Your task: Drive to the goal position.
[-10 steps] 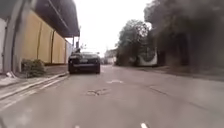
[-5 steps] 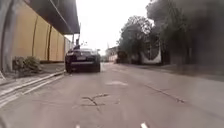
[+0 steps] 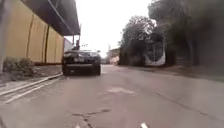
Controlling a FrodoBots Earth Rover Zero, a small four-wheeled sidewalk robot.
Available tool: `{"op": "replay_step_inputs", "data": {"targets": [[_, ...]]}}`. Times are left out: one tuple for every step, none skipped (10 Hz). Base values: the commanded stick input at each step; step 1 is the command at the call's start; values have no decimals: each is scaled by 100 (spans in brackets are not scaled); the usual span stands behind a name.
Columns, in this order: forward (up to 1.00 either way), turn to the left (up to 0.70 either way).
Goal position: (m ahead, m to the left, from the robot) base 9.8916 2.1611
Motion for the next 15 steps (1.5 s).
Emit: {"op": "replay_step_inputs", "data": {"targets": [[100, 0], [100, 0], [100, 0], [100, 0], [100, 0], [100, 0], [100, 0], [100, -14], [100, -27], [100, -27], [100, -20], [100, -9], [100, 0], [100, 0], [100, 0]]}}
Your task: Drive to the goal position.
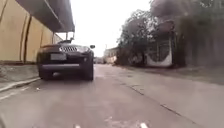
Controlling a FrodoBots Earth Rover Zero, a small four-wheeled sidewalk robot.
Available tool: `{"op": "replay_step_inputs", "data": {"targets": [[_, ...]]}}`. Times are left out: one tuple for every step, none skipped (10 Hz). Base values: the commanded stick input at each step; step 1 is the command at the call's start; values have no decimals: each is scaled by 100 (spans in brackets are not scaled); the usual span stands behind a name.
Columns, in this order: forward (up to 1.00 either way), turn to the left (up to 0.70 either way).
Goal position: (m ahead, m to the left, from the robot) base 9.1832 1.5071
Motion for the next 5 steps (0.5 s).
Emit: {"op": "replay_step_inputs", "data": {"targets": [[100, 0], [100, 0], [100, 0], [100, 0], [100, 0]]}}
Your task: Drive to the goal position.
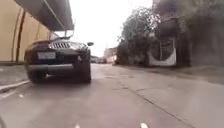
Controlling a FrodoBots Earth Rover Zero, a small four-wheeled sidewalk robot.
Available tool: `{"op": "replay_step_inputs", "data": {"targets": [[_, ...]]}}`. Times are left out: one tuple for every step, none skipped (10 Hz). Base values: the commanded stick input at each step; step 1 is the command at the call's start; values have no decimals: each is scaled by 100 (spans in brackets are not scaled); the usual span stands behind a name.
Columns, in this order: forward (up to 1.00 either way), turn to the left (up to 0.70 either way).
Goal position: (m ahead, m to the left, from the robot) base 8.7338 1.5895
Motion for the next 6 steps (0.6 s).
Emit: {"op": "replay_step_inputs", "data": {"targets": [[100, -10], [100, -24], [100, -27], [100, -26], [100, -14], [100, -3]]}}
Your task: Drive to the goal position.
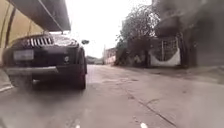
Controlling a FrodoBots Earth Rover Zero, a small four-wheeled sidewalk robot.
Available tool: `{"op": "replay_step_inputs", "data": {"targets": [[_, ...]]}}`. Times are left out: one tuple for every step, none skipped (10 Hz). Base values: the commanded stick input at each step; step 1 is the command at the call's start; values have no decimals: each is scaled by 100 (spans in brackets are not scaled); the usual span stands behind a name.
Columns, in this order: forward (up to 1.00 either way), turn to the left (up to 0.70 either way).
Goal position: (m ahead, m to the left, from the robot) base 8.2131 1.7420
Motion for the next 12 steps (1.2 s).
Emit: {"op": "replay_step_inputs", "data": {"targets": [[100, -7], [100, -17], [100, -26], [100, -27], [100, -27], [100, -27], [100, -10], [100, 0], [100, 0], [100, 0], [100, 0], [100, 0]]}}
